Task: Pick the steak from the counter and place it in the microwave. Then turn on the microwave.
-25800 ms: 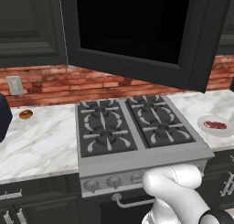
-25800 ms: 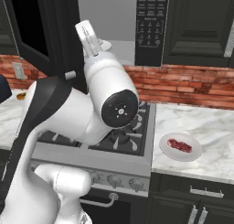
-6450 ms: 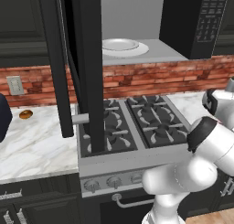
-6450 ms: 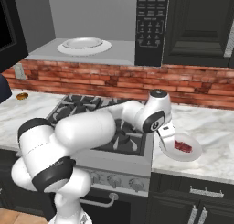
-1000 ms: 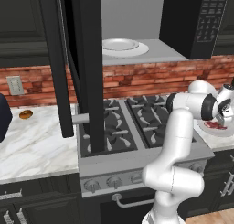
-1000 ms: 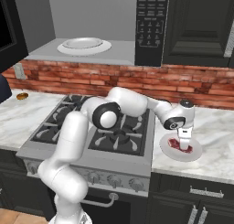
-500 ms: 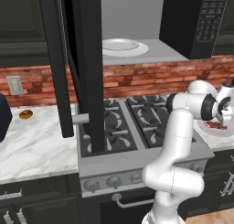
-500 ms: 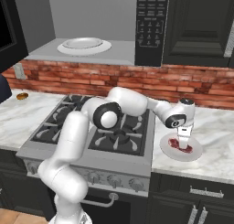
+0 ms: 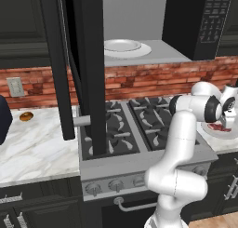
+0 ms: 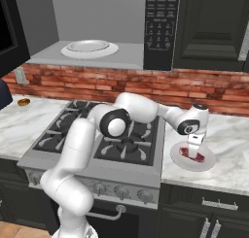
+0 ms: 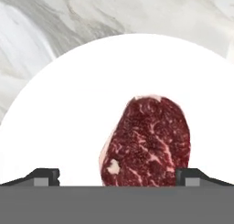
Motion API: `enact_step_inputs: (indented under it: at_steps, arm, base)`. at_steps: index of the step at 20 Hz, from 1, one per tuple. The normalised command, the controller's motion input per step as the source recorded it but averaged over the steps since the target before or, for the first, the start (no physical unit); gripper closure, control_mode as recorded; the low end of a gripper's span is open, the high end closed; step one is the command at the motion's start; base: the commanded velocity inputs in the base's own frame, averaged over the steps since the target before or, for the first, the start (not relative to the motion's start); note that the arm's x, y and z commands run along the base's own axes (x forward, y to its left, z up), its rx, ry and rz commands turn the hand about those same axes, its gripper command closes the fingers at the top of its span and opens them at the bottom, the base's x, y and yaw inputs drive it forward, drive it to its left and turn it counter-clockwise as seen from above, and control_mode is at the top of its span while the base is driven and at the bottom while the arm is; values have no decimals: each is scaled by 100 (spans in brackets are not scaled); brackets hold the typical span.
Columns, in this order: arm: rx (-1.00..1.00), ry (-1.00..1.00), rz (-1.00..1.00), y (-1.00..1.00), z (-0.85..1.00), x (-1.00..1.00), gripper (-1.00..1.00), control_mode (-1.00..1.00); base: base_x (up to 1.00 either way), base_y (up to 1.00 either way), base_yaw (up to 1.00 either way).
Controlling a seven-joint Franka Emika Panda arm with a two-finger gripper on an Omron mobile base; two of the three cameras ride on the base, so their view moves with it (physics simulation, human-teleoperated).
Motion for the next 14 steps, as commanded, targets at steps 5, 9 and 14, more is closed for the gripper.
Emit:
enact_step_inputs:
  at_steps: [5,9,14]
  arm:
    - [8,3,-9,0,0,-7,-100,-100]
    - [4,1,-9,3,-3,-9,-100,-100]
    - [0,0,-8,10,-6,-11,-100,-100]
  base:
    - [0,0,0]
    - [0,0,0]
    - [0,0,0]
